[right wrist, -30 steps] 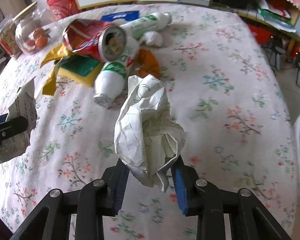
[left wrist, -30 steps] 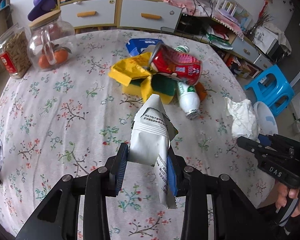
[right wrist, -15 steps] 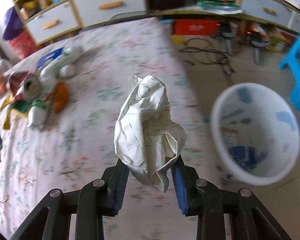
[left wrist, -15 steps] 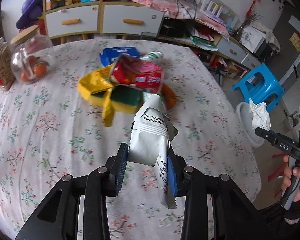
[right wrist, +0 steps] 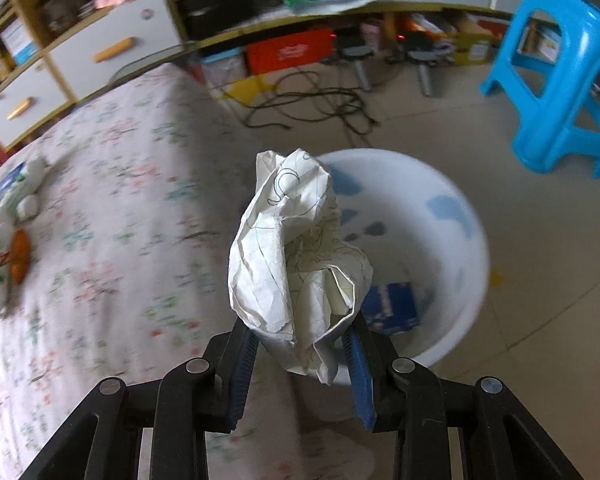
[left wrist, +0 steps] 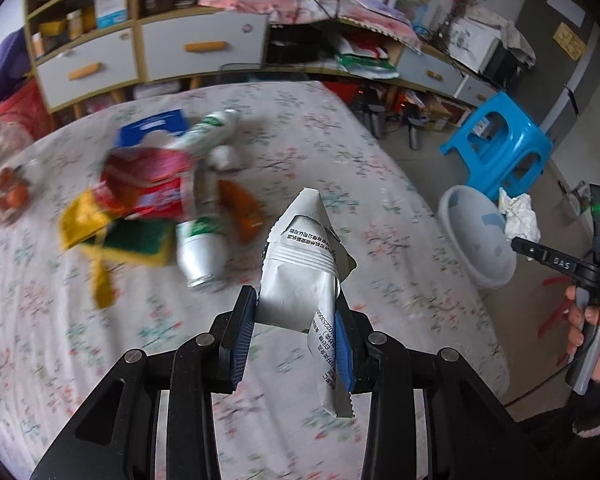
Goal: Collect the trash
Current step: 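Carry wrapper and tissue over the bucket and open both tools to drop them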
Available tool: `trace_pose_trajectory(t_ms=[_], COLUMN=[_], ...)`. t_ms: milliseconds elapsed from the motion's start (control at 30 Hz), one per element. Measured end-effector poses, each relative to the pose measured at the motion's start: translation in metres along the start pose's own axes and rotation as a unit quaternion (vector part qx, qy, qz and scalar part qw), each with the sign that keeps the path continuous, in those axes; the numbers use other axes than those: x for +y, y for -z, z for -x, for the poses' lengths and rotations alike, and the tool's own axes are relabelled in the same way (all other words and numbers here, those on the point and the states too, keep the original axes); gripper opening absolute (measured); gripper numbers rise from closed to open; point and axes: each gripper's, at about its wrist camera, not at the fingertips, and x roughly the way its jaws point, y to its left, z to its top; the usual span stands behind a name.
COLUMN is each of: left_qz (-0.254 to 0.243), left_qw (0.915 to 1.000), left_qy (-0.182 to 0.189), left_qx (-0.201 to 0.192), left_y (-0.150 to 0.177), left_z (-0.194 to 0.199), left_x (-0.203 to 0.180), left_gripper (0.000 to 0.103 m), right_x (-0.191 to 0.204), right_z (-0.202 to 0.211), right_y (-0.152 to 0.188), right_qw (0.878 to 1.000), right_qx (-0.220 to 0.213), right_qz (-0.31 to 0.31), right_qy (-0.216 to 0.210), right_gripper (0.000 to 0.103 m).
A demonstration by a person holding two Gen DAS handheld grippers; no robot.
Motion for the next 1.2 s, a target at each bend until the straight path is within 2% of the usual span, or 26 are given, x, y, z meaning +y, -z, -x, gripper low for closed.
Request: trace_pose_trajectory(t_ms=[167, 233, 300, 333, 633, 700, 1033, 1133, 1200], left_qz=[-0.029, -0.041, -0.051, -0.055, -0.098, -0.105, -0.132, -0.137, -0.145], left_qw=[0.9994, 0.9988, 0.998, 0.9976, 0.9919, 0.9903, 0.9838, 0.9818, 0.9815], left_qy=[0.016, 0.024, 0.032, 0.036, 0.069, 0.077, 0.109, 0.124, 0.12], left_qx=[0.01, 0.014, 0.019, 0.021, 0.044, 0.049, 0.054, 0.046, 0.034], left_y=[-0.014, -0.019, -0.024, -0.026, -0.037, -0.04, -0.051, -0.056, -0.058], left_z=[-0.025, -0.035, -0.044, -0.048, -0.087, -0.097, -0.131, -0.136, -0.137], left_x=[-0.038, -0.054, -0.07, -0.076, -0.139, -0.154, -0.199, -0.205, -0.208], left_gripper=[0.038, 0.038, 0.038, 0.038, 0.038, 0.038, 0.039, 0.044, 0.059], right_x=[-0.021, -0.027, -0.032, -0.036, -0.066, -0.073, -0.103, -0.104, -0.104], right_z=[-0.01, -0.011, -0.011, -0.01, -0.004, -0.002, 0.005, 0.006, 0.008], right_y=[-0.007, -0.008, -0.009, -0.009, -0.006, -0.004, -0.001, -0.003, -0.003], right_qw=[1.0, 1.0, 1.0, 1.0, 0.999, 0.999, 0.996, 0.995, 0.995], right_qx=[0.008, 0.01, 0.01, 0.008, 0.012, 0.014, 0.016, 0.014, 0.012], right_qz=[-0.017, -0.021, -0.023, -0.024, -0.04, -0.047, -0.088, -0.091, -0.092], right_qy=[0.006, 0.004, 0.004, 0.004, 0.015, 0.017, 0.026, 0.026, 0.027], right_gripper=[0.04, 0.048, 0.065, 0.067, 0.067, 0.071, 0.071, 0.071, 0.071])
